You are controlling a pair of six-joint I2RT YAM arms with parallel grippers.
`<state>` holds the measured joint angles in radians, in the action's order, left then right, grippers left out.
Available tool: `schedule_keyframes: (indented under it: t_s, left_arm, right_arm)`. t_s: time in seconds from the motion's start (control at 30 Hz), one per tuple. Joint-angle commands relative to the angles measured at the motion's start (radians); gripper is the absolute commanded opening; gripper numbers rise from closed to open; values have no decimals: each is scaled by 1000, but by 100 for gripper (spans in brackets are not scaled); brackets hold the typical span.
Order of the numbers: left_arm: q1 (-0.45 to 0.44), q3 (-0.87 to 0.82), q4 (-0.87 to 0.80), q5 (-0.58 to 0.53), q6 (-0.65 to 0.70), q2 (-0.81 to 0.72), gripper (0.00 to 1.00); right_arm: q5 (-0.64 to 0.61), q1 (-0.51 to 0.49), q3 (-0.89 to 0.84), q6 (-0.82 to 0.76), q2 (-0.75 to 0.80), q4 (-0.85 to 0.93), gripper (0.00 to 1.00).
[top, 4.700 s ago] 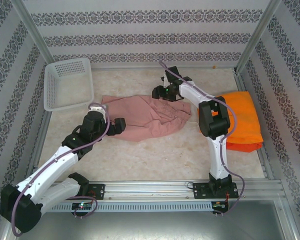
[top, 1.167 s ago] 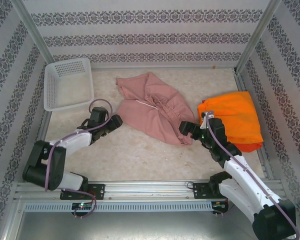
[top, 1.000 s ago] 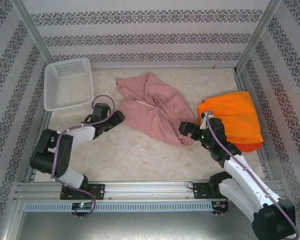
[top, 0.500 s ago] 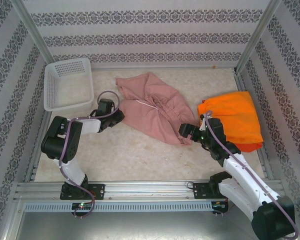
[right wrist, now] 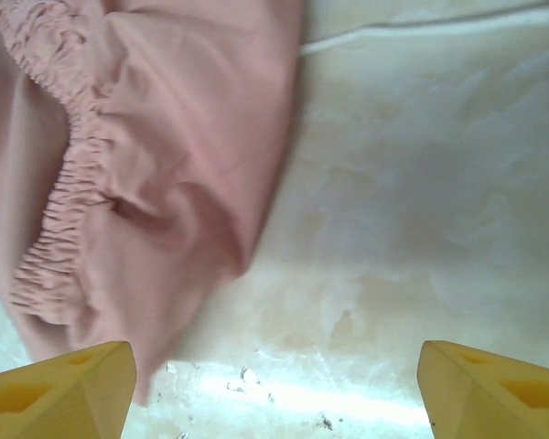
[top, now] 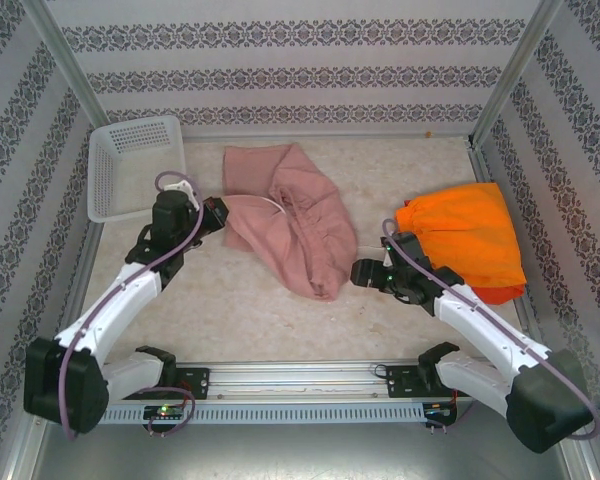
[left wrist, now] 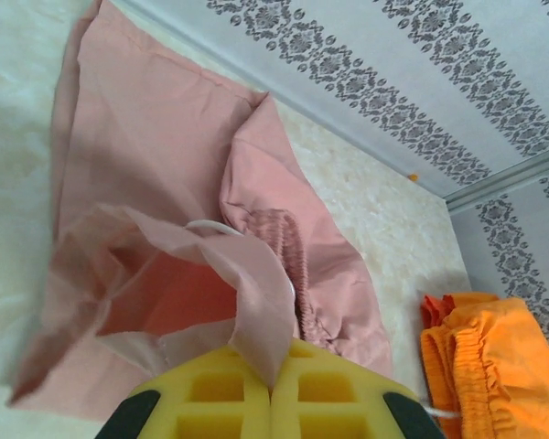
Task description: Fold and stack the shorts
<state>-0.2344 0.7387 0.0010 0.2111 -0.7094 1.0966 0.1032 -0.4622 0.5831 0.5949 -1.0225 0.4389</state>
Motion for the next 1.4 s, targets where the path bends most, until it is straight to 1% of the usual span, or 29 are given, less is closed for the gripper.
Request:
schedule_keyframes:
  t_s: [0.0,0.1,0.2,0.33,0.57,0.73,0.93,1.07,1.1,1.13,1.2,1.23,1.27,1.37]
  left_arm:
    - [-3,-112,-170,-62,36,-46,0]
    - [-3,-203,-179,-116,33,-113,0]
    - [-3,-254,-177,-148,28,-155,0]
    - [-1,-274,-158,-157,22,-162,0]
    - [-2,-271,-145,-148,28,-140,0]
    - [-2,-280,-143,-153,29,-149,0]
    - [-2,-290,-141,-159,31,-157,0]
    - [-1,-293,-141,-163,35,-156,0]
    - [-2,-294,-142,-163,35,-156,0]
    - [-2,-294,-139,-165,36,-156,0]
    - [-2,-295,-140,-168,37,-156,0]
    - [-2,-291,-139,-168,39,-157,0]
    - [0,-288,-142,-169,41,-159,0]
    - [3,-257,-172,-180,65,-164,0]
  right_arm:
    - [-114,-108,88,-30,-41,54,80]
    - [-213,-229,168,-38,-110,79,78]
    - [-273,-328,260,-49,-213,97,76]
    - [-299,-404,364,-53,-365,113,73]
    - [-268,-435,486,-53,-565,119,65]
    - [-291,-436,519,-58,-662,135,57]
    - [-289,-435,541,-61,-755,138,56]
    - [-281,-433,543,-64,-787,139,55]
    - [-280,-431,542,-63,-792,139,50]
    - [-281,-428,538,-60,-793,139,40]
    - [-285,-417,533,-56,-786,140,24]
    - [-288,-408,529,-54,-772,142,18]
    - [-290,-396,524,-54,-751,141,15]
    - [-286,-353,503,-69,-661,135,13]
